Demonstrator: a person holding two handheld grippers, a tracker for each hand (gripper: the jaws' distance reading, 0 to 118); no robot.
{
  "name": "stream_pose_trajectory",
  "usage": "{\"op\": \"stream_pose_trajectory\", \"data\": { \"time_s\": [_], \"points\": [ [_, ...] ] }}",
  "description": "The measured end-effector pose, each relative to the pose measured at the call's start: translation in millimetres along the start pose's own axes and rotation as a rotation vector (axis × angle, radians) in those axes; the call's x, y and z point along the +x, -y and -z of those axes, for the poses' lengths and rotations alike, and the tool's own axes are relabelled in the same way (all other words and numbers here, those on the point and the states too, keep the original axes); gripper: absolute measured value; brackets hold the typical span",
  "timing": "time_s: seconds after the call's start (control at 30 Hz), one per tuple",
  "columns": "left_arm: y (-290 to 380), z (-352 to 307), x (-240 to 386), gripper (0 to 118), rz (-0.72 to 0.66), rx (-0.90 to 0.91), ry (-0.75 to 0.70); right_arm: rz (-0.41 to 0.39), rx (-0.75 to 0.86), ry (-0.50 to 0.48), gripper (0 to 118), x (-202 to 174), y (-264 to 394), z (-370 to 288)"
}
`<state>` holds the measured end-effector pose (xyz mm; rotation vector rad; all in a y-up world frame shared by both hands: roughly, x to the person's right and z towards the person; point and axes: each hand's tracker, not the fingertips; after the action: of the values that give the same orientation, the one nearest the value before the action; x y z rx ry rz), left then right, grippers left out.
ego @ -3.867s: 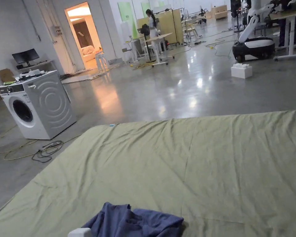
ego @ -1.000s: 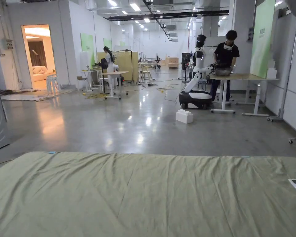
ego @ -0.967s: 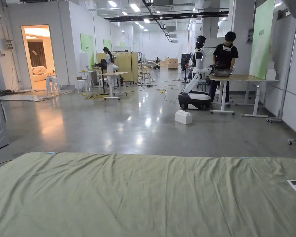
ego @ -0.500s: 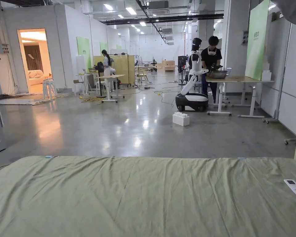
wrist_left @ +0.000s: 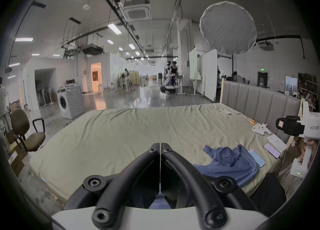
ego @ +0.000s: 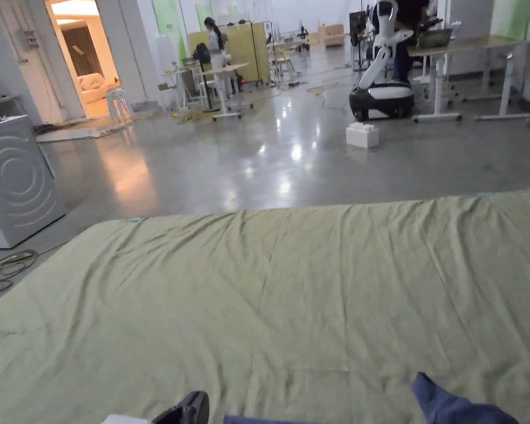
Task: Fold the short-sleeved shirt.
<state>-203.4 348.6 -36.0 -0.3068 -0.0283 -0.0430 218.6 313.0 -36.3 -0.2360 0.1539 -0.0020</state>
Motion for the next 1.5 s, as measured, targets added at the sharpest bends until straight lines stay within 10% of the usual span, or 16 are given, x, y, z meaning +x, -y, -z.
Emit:
{"op": "stream_pose_trajectory", "data": {
  "time_s": [0.17,0.33,0.6,0.77,0.9,1.17,1.23,1.33,1.5],
  "points": [
    [18,62,-25,6,-0.122,-0.199,0.068,0.055,-0.069,0.005,0,9,19,9],
    [58,160,-47,76,-0.197,-0.331,0.081,0.065,-0.119,0.018,0,15,30,19],
    [131,279,-55,74,-0.125,-0.626,0.036,0.113,-0.172,0.052,0,32,44,11],
    [151,289,-55,57,-0.121,-0.648,-0.017,0.080,-0.216,0.079,0,35,51,7],
    [145,287,-43,16,-0.049,-0.657,-0.029,0.094,-0.243,0.079,0,38,58,11],
    [147,306,-16,11,0.156,-0.752,-0.018,0.027,-0.282,0.064,1,55,39,74],
    [145,312,-15,11,0.160,-0.782,-0.013,-0.036,-0.325,0.067,17,65,35,105],
    [139,313,-13,11,0.167,-0.810,-0.002,-0.054,-0.453,0.064,95,91,44,166],
    [134,310,-21,11,0.114,-0.821,0.025,0.060,-0.648,0.052,94,141,81,261]
  ]
}}
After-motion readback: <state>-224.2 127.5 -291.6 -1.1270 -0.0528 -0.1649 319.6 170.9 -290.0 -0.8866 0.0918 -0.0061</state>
